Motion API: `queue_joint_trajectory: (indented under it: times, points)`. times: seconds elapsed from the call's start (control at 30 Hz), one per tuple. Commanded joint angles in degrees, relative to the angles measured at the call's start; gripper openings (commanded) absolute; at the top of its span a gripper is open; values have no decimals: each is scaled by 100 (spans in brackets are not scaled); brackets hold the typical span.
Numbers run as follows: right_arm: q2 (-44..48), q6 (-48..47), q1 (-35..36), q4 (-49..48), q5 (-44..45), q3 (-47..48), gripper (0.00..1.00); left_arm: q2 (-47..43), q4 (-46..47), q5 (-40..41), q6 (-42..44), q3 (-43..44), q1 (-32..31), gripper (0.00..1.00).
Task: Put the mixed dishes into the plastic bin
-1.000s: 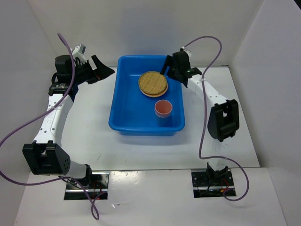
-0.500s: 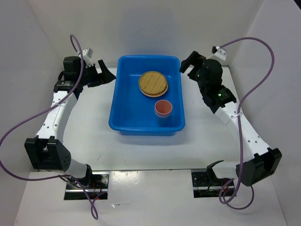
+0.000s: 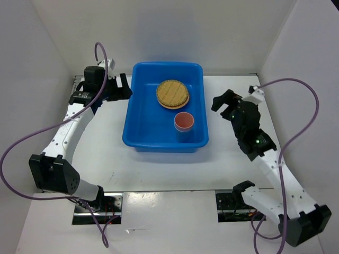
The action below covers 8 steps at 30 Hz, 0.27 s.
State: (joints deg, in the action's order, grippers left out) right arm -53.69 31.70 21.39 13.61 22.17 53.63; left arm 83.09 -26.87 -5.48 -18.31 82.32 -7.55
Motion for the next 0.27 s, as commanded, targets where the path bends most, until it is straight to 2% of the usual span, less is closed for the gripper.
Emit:
queue_joint_trajectory:
  times: [0.0,0.23]
  points:
    - [604,82,41,-350,6,-457,100,-197,252,-102,56,-278,17,100]
    - [1001,196,-161,-183,-222,-652,100,-197,367,-208,2,-340,17,100]
